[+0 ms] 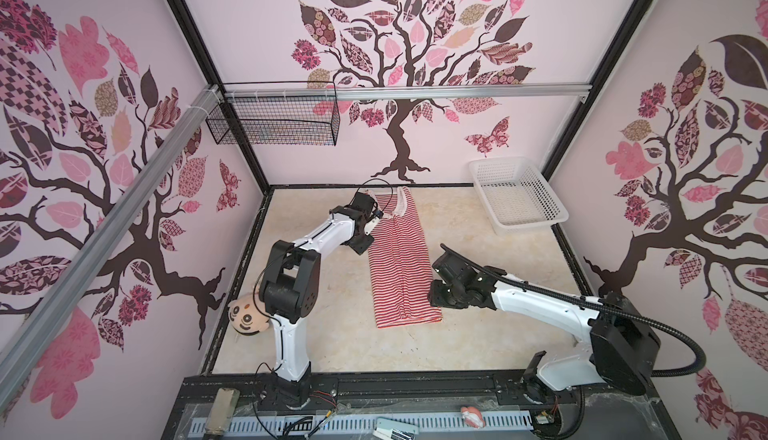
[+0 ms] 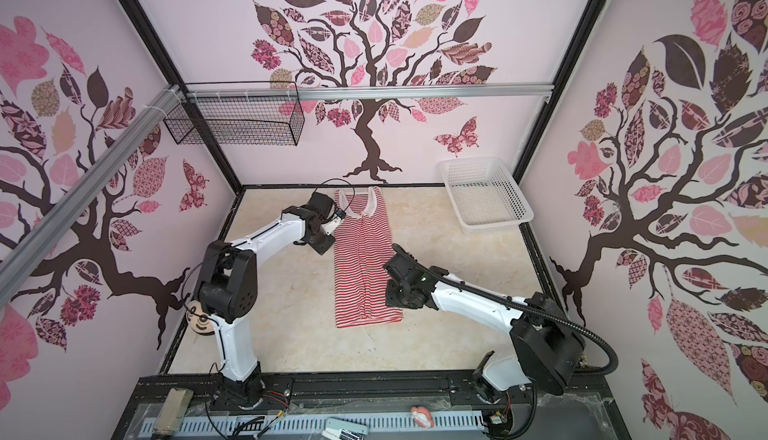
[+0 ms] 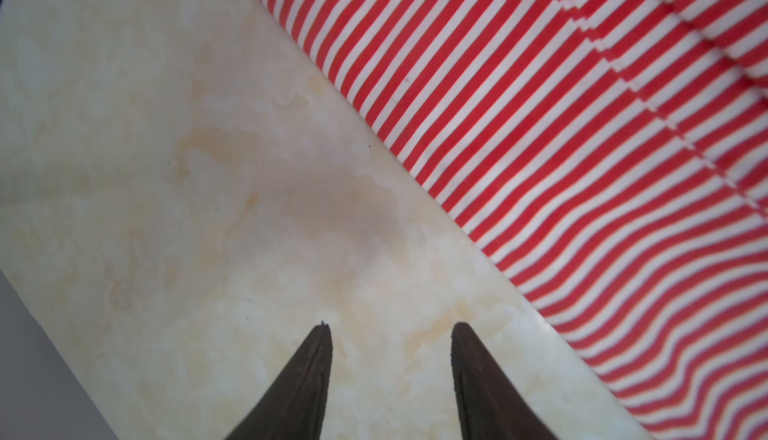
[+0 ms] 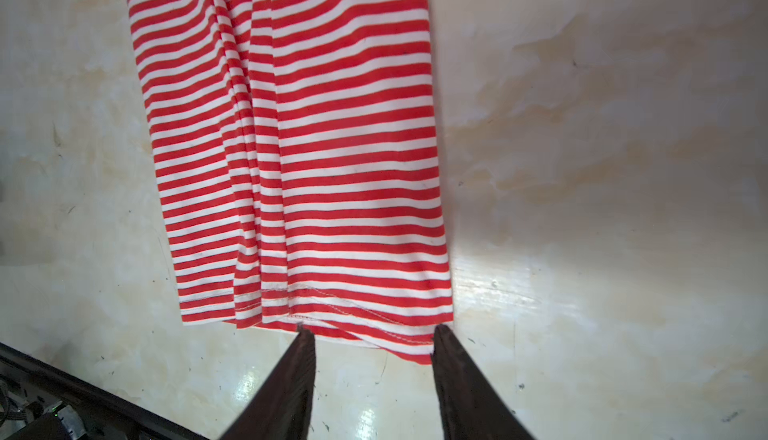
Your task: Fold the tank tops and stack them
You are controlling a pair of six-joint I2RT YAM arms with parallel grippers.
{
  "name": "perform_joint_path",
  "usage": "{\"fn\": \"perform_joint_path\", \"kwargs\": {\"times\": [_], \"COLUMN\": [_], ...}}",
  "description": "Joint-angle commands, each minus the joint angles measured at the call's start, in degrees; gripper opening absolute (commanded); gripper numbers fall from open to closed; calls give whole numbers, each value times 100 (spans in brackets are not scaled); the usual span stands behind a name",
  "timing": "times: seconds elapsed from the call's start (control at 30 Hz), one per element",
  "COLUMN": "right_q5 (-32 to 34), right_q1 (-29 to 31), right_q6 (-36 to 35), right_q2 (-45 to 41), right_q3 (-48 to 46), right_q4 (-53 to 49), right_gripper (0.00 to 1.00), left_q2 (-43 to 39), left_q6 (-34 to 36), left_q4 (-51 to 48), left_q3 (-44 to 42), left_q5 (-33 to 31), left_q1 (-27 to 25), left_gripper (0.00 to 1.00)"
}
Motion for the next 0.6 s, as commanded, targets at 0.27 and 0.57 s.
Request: {"fn": "perform_joint_path", "kwargs": {"times": [0.27,0.57], "right_q5": [-831,-1119], "right_q1": [-42,-44], "right_q6": [-332,-149], "right_q2": [351,884], "right_q3": [-326,-535], "right_q4": [1020,1322], "right_gripper": [47,46], "left_q2": [-1140,-3180], "left_q6": [-456,17], "left_q4": [-764,201], "left_q3": [-1201,-3243], "left_q5": [1761,1097], "left_q1": [46,-320], "left_gripper": [53,57]}}
